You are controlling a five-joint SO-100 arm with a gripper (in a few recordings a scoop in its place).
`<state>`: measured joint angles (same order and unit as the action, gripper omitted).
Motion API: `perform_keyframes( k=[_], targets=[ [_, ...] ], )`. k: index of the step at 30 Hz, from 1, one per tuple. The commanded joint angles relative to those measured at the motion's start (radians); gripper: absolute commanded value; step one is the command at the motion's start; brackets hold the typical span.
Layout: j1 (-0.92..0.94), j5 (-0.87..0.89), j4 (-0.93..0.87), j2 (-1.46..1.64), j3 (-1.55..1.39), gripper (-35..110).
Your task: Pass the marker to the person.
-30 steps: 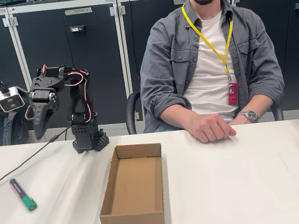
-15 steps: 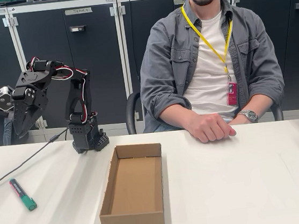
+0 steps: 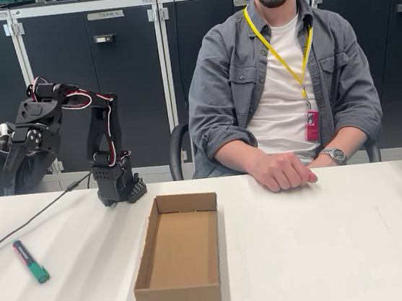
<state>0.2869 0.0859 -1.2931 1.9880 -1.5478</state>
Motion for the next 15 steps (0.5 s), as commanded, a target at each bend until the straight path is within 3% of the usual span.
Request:
perform_keyframes(
  k=[1, 8, 15],
  targets=[
    [-0.029, 0.02, -0.018, -0.018, 0.025, 37],
    [-0.075, 0.081, 0.009, -0.064, -0.058, 41],
    [-0.08, 0.189, -0.124, -0.127, -0.02, 42]
  ],
)
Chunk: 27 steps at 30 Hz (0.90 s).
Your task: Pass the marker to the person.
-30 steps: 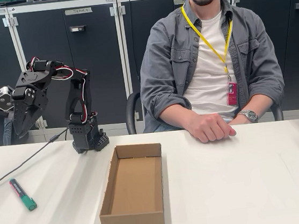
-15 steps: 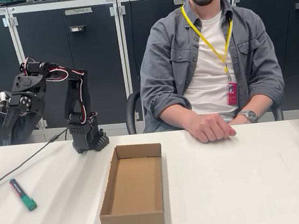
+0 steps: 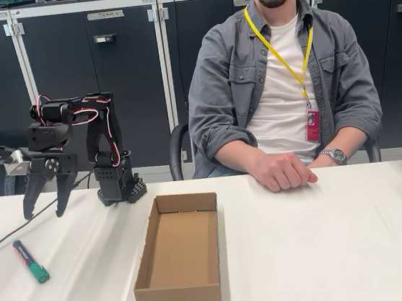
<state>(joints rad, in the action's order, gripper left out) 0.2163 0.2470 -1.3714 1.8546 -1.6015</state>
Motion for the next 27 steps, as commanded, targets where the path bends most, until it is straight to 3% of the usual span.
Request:
perform_keyframes(
  k=[1, 5, 11, 20, 27],
  targets=[
    [-0.002, 0.032, -0.064, 0.006, 0.012, 42],
    [0.046, 0.025, -0.103, 0.044, -0.11, 42],
    [0.094, -0.034, -0.017, 0.098, -0.284, 42],
    [0.094, -0.044, 0.008, 0.097, -0.374, 44],
    [0.112, -0.172, -0.051, 0.086, -0.39, 44]
  ],
)
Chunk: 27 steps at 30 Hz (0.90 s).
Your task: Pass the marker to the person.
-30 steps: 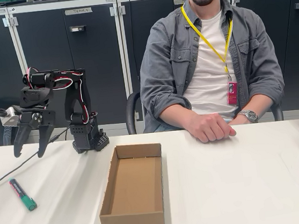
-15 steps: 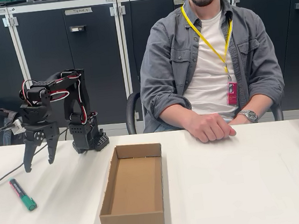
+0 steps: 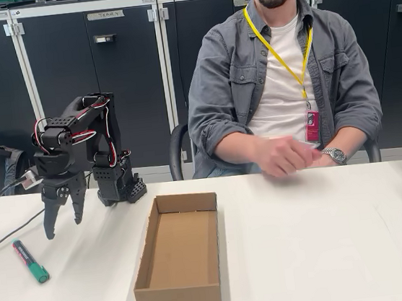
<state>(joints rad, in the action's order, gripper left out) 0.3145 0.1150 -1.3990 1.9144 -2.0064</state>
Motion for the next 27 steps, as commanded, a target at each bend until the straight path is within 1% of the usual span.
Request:
perform_keyframes(
  k=[1, 4, 11, 13, 21, 27],
  targets=[
    [0.021, -0.054, -0.026, 0.026, 0.017, 44],
    [0.061, -0.114, 0.003, 0.031, 0.014, 46],
    [0.074, -0.175, 0.334, -0.006, 0.014, 46],
    [0.071, -0.179, 0.4, -0.037, 0.02, 46],
    [0.091, -0.127, 0.396, -0.17, 0.077, 46],
    [0.103, -0.106, 0.394, -0.202, 0.052, 46]
  ],
)
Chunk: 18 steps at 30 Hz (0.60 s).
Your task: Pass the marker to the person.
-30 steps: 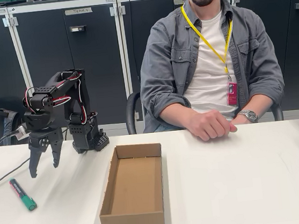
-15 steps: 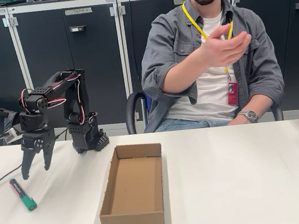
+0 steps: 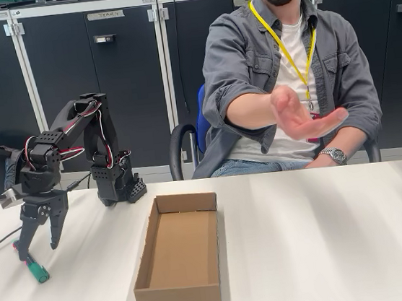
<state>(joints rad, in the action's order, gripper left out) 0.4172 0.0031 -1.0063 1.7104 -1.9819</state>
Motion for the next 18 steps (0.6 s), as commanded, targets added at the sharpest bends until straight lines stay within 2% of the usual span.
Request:
perform_keyframes(
  k=[1, 9, 18],
  targets=[
    [0.003, 0.008, -0.003, -0.003, 0.026, 46],
    [0.025, 0.021, -0.063, -0.069, 0.035, 47],
    [0.041, -0.02, 0.051, -0.15, 0.091, 47]
  ],
)
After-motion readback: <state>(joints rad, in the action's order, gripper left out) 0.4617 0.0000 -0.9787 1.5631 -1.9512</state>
